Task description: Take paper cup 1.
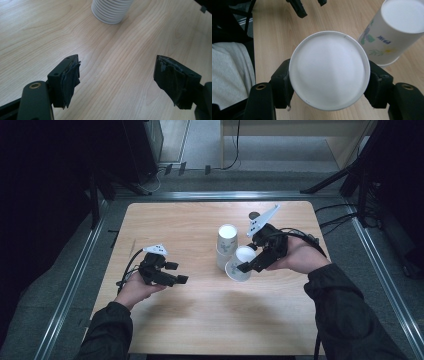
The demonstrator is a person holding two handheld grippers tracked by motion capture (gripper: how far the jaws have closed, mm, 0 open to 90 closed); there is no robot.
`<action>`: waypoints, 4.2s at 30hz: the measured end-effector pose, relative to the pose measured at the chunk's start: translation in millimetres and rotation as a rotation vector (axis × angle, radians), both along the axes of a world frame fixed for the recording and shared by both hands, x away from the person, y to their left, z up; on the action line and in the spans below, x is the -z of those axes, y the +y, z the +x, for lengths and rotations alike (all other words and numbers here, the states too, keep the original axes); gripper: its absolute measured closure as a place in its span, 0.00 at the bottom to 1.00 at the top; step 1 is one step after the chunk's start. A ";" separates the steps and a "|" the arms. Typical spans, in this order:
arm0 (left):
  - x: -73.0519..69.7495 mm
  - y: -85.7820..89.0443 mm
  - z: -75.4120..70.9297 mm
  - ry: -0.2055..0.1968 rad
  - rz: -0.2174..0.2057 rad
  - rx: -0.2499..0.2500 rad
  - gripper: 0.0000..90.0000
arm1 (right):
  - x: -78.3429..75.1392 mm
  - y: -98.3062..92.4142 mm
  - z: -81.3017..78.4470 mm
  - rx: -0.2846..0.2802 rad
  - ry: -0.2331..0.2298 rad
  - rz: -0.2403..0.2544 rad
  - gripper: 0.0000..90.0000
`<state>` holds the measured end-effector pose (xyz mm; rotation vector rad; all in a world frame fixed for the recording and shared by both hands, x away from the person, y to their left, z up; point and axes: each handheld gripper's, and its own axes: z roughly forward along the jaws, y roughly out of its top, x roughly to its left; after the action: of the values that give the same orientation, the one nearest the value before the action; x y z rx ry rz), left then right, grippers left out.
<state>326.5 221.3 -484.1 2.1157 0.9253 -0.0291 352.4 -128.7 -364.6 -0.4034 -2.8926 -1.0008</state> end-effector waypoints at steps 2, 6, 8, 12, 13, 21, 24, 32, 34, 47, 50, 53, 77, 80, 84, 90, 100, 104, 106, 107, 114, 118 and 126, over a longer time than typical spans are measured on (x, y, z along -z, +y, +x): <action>0.0 -1.4 0.1 -0.004 -0.001 0.003 0.24 | 9.5 0.3 -0.7 0.002 0.003 0.014 0.39; -0.2 -6.4 -0.8 -0.018 -0.006 0.026 0.24 | 26.6 -0.1 -1.4 0.010 -0.002 0.039 0.39; 0.1 -8.9 -0.1 -0.023 -0.020 0.047 0.24 | 34.7 -0.8 -0.9 0.015 -0.002 0.054 0.39; -2.9 -14.0 0.7 -0.030 -0.036 0.067 0.24 | 48.5 -0.2 -1.1 0.023 0.011 0.077 0.39; -4.5 -16.0 0.1 -0.025 -0.044 0.080 0.25 | 51.1 0.9 -1.1 0.020 0.015 0.082 0.39; -19.7 -35.1 -2.4 -0.060 -0.072 0.190 0.24 | 65.6 11.9 -2.2 -0.006 0.021 0.111 0.39; -20.7 -39.3 -2.0 -0.061 -0.084 0.207 0.23 | 69.5 16.0 -2.2 -0.011 0.034 0.118 0.39; -18.0 -49.8 -8.6 -0.066 -0.098 0.264 0.17 | 75.6 22.4 -6.4 -0.013 0.053 0.183 0.39; -16.6 -52.7 -8.7 -0.066 -0.095 0.277 0.17 | 76.9 23.8 -8.3 -0.015 0.050 0.178 0.39; -2.1 -74.5 -4.9 -0.055 -0.114 0.348 0.15 | 89.2 23.7 -14.8 0.006 0.086 0.219 0.39; -2.2 -78.1 -6.8 -0.062 -0.117 0.366 0.15 | 89.3 24.5 -15.7 0.003 0.090 0.231 0.39; -1.4 -81.0 -8.3 -0.062 -0.105 0.380 0.15 | 89.0 26.2 -16.3 -0.005 0.096 0.245 0.39; 0.0 -82.5 -15.6 -0.131 -0.072 0.427 0.32 | 89.2 37.3 -16.1 -0.036 0.141 0.270 0.38; -0.5 -82.4 -15.1 -0.136 -0.069 0.428 0.33 | 89.3 37.6 -15.5 -0.042 0.133 0.266 0.38; -2.5 -79.3 -12.8 -0.144 -0.071 0.416 0.33 | 90.3 36.7 -12.0 -0.052 0.130 0.277 0.36; -4.2 -70.4 -8.7 -0.137 -0.086 0.389 0.33 | 90.4 29.4 -5.6 -0.073 0.126 0.291 0.29; -22.9 -61.1 3.9 -0.147 0.006 0.405 0.33 | 83.0 12.3 3.9 -0.053 0.078 0.294 0.28; -34.3 -64.0 6.6 -0.157 0.075 0.453 0.33 | 83.4 10.7 2.4 -0.042 0.063 0.288 0.28; -36.9 -65.3 8.5 -0.156 0.111 0.475 0.33 | 84.2 11.4 1.4 -0.041 0.055 0.286 0.29; -37.5 -65.7 9.6 -0.149 0.132 0.480 0.33 | 84.5 12.5 0.5 -0.041 0.053 0.280 0.29; -37.5 -69.7 11.5 -0.132 0.222 0.518 0.33 | 88.3 17.9 -3.4 -0.038 0.026 0.257 0.29; -36.8 -73.3 9.1 -0.138 0.254 0.529 0.33 | 91.9 19.6 -6.0 -0.031 0.033 0.260 0.29; -28.0 -89.8 3.5 -0.147 0.373 0.564 0.33 | 95.7 27.6 -9.8 -0.032 0.020 0.251 0.28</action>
<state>330.0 131.5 -456.1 2.6249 0.2348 0.0127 342.6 -101.1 -460.3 -0.3474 -2.6983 -1.3247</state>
